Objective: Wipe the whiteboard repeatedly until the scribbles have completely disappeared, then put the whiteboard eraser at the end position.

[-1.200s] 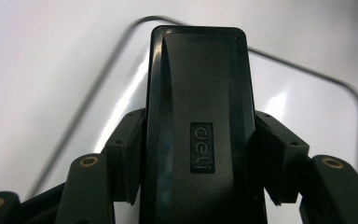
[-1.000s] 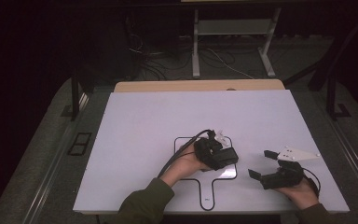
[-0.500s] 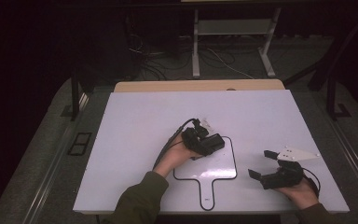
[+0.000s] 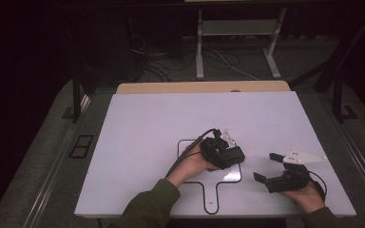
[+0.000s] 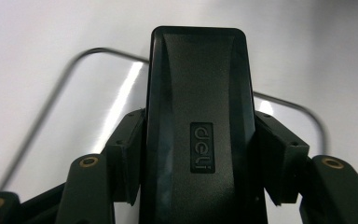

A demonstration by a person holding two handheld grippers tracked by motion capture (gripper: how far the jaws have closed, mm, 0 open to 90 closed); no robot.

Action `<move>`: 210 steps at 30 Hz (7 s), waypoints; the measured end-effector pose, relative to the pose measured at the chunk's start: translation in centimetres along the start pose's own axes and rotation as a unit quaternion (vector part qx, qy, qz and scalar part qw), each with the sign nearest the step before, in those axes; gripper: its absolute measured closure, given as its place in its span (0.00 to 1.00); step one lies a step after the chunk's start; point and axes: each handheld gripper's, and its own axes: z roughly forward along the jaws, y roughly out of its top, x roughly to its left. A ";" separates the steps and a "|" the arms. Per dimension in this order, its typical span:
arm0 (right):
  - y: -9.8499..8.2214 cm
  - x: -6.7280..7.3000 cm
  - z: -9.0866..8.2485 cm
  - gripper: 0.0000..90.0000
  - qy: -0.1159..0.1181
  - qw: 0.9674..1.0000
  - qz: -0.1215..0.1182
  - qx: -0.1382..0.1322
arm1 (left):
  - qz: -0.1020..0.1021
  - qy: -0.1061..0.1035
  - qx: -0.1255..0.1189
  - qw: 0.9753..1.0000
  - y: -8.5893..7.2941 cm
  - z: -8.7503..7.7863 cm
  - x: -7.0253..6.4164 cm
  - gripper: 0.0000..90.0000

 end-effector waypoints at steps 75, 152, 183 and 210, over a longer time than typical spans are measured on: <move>0.1 -0.1 0.2 0.00 0.012 1.000 0.002 -0.004 | -0.147 0.088 -0.024 0.985 1.2 -1.2 16.1 0.43; 0.0 -0.5 1.2 0.00 0.035 0.999 -0.003 0.015 | -0.104 0.095 -0.142 0.980 -5.0 -8.2 7.1 0.00; -0.1 -0.4 1.3 0.00 0.034 0.999 -0.004 0.017 | -0.115 0.098 -0.212 0.966 -13.5 -12.7 -0.6 0.00; -0.1 -0.5 1.2 0.00 0.032 0.999 -0.006 0.017 | -0.139 0.102 -0.208 0.963 -18.8 -12.9 -2.9 0.00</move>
